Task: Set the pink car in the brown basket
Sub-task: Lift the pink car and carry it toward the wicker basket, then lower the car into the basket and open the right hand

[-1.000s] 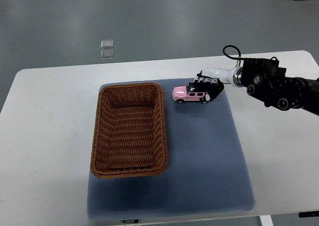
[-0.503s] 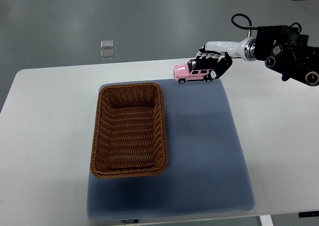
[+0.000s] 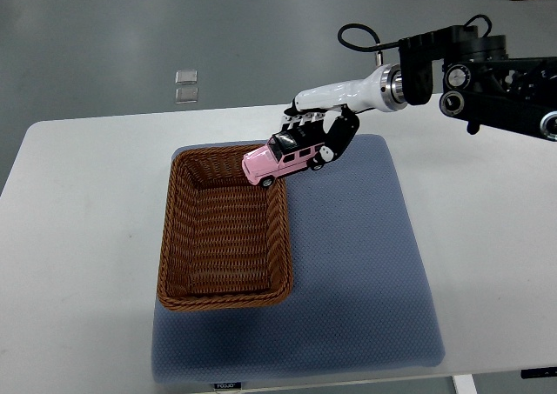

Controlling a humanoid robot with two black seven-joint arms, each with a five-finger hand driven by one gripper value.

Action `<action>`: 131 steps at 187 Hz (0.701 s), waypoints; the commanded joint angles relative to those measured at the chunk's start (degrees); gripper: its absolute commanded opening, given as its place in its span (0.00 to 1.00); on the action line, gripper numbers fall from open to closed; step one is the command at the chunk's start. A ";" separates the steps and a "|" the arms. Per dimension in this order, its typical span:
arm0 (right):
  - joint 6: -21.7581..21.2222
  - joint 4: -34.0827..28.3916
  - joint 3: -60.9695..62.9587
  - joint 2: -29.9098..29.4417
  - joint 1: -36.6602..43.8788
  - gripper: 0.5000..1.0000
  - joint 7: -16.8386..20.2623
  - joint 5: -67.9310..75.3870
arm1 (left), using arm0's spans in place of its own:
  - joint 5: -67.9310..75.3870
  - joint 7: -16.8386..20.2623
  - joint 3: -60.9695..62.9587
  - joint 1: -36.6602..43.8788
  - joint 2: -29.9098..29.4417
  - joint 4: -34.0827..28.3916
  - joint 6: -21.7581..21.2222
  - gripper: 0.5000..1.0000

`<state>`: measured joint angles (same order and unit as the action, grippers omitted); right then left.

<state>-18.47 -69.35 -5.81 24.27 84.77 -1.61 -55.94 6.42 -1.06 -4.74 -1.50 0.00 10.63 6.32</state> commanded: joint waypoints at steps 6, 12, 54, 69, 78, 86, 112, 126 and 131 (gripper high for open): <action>0.46 2.38 -1.49 -5.64 0.66 0.00 0.12 0.04 | 0.00 0.00 -0.09 0.01 0.00 -0.09 0.00 1.00; 0.54 3.26 -1.93 -7.05 0.66 0.00 0.12 0.04 | 0.00 0.00 0.00 0.01 0.00 -0.09 0.00 1.00; 1.16 10.99 -2.63 -17.07 -0.30 0.00 0.12 -0.14 | 0.00 0.00 0.00 0.01 0.00 0.00 0.00 1.00; 1.42 13.54 -3.25 -19.61 -1.54 0.00 0.12 -0.31 | 0.00 0.00 0.00 0.01 0.00 0.00 0.00 1.00; 1.69 15.12 -3.60 -21.11 -2.24 0.00 0.12 -0.31 | 0.00 0.00 0.00 -0.08 0.00 0.09 0.00 1.00; 2.12 16.09 -3.69 -22.16 -2.68 0.00 0.12 -0.40 | 0.00 0.00 0.00 -0.08 0.00 0.00 0.00 1.00; 3.09 19.17 -3.77 -24.27 -5.05 0.00 0.12 -0.93 | 0.00 0.00 0.00 0.01 0.00 0.00 0.00 1.00; 3.09 20.57 -3.86 -24.27 -6.11 0.00 0.12 -1.11 | 0.00 0.00 0.00 0.01 0.00 0.00 0.00 1.00; 3.09 21.10 -3.86 -24.27 -6.46 0.00 0.12 -1.19 | 0.00 0.00 0.00 0.01 0.00 0.00 0.00 1.00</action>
<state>-15.51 -50.16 -9.57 0.23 79.74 -1.49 -56.84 6.42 -1.05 -4.75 -1.50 0.00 10.64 6.33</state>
